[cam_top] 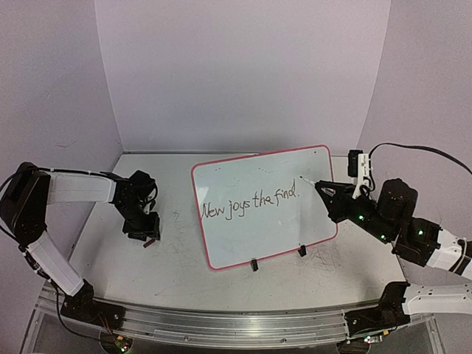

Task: Write a sentence on the whiteboard
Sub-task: Pick up the pen cap from the corner of the board.

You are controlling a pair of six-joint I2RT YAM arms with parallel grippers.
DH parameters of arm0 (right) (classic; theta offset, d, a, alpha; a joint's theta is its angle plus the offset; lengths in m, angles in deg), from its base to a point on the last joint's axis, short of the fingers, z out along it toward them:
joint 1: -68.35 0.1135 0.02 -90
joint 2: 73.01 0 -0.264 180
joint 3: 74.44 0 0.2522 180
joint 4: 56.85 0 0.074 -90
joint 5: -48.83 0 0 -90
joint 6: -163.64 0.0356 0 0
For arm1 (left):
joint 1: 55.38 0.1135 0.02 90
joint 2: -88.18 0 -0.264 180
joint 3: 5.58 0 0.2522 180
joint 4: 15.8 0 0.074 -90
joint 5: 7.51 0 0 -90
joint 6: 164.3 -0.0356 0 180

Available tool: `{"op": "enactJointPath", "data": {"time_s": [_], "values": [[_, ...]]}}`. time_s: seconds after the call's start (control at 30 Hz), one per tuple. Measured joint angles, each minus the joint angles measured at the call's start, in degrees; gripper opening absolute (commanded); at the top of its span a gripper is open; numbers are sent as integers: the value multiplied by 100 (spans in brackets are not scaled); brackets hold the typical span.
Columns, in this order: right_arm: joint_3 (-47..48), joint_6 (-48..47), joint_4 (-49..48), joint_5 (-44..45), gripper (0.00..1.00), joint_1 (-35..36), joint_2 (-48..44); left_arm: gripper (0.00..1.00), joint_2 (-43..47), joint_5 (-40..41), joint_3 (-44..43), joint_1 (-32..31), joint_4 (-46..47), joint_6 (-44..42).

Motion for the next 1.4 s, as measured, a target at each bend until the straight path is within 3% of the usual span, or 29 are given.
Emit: {"op": "enactJointPath", "data": {"time_s": [0.2,0.37,0.67,0.83,1.07,1.3,1.4], "values": [[-8,0,3,7,0,-1,-91,46,-371,8,-84,0,-48,-361],[-20,-11,4,21,0,1,-152,29,-702,84,-157,-50,-65,-445],[-20,-37,9,19,0,0,-44,25,-711,413,-179,-419,-162,-116],[-20,-37,8,17,0,-1,-5,32,-711,617,-172,-782,-348,253],[-20,-35,4,19,0,-1,-19,25,-689,801,-146,-1019,-511,616],[-20,-10,5,1,0,-1,-24,26,-774,1186,-222,-1029,-601,715],[-20,21,7,-1,0,1,-51,21,-870,1298,-323,-1029,-597,710]]}}
